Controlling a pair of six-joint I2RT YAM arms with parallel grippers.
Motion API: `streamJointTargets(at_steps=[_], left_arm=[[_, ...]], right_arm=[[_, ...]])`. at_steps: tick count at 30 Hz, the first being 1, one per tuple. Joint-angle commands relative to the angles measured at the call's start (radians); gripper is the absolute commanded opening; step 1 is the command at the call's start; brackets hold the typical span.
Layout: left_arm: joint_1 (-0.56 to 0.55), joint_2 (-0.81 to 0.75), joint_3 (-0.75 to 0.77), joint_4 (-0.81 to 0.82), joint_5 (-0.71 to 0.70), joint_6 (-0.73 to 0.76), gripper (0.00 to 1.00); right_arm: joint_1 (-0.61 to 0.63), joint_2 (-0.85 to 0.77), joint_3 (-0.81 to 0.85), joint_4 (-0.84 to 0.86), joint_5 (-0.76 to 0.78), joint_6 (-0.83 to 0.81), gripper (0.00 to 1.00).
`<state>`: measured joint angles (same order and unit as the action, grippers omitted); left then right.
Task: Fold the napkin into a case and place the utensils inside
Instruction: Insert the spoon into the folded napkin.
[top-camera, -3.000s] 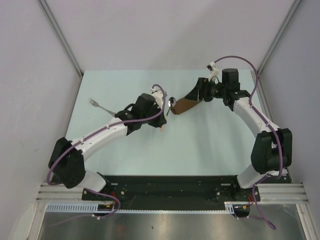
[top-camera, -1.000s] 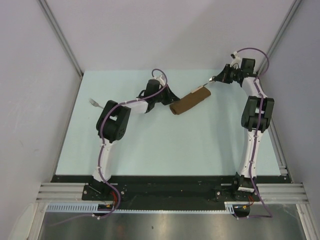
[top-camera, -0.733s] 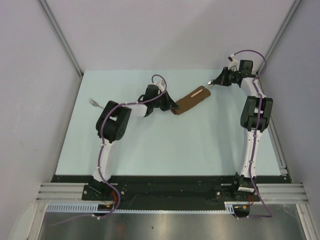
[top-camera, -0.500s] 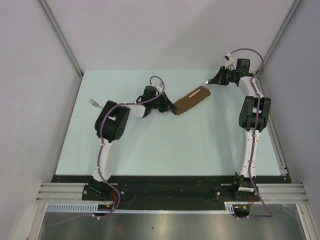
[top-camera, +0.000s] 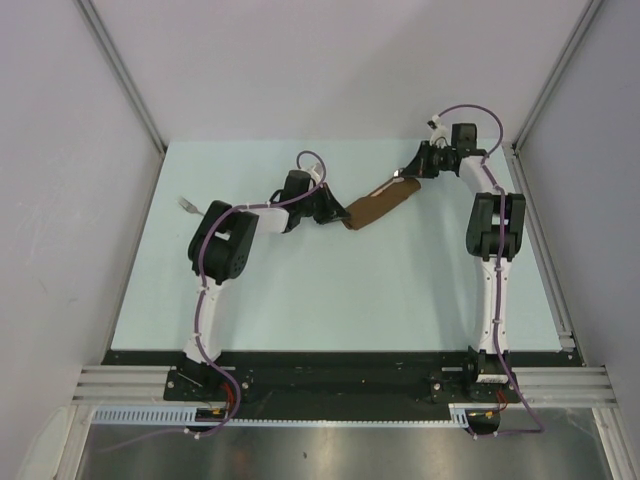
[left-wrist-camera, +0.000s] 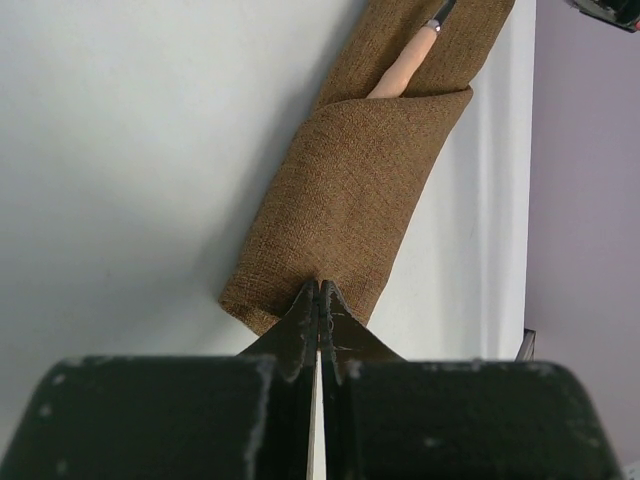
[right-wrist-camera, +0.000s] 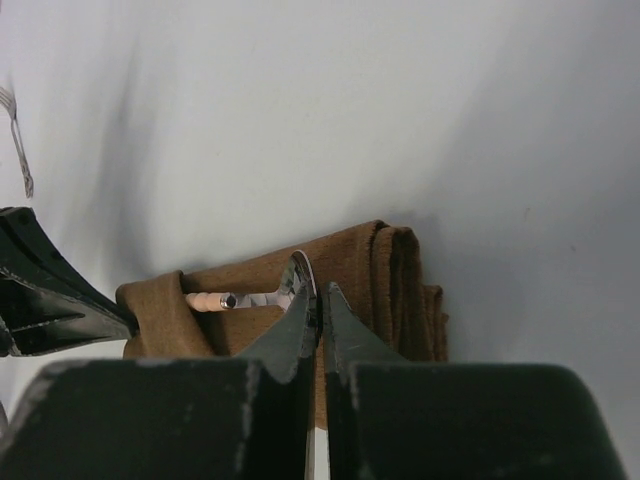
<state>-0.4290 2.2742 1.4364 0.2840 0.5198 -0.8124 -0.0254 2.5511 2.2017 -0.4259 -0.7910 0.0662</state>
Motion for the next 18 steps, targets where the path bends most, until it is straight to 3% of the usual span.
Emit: streamJointTargets(at_steps=[1,18], left_arm=[[-0.008,-0.001,0.025,0.006,0.003,-0.013,0.00],[-0.022,-0.018,0.039,-0.006,-0.015,0.002,0.00]], right_arm=[[0.019,0.000,0.021,0.001,-0.020,0.033,0.00],[0.058,-0.065,-0.155,0.107,-0.017,0.096,0.03]])
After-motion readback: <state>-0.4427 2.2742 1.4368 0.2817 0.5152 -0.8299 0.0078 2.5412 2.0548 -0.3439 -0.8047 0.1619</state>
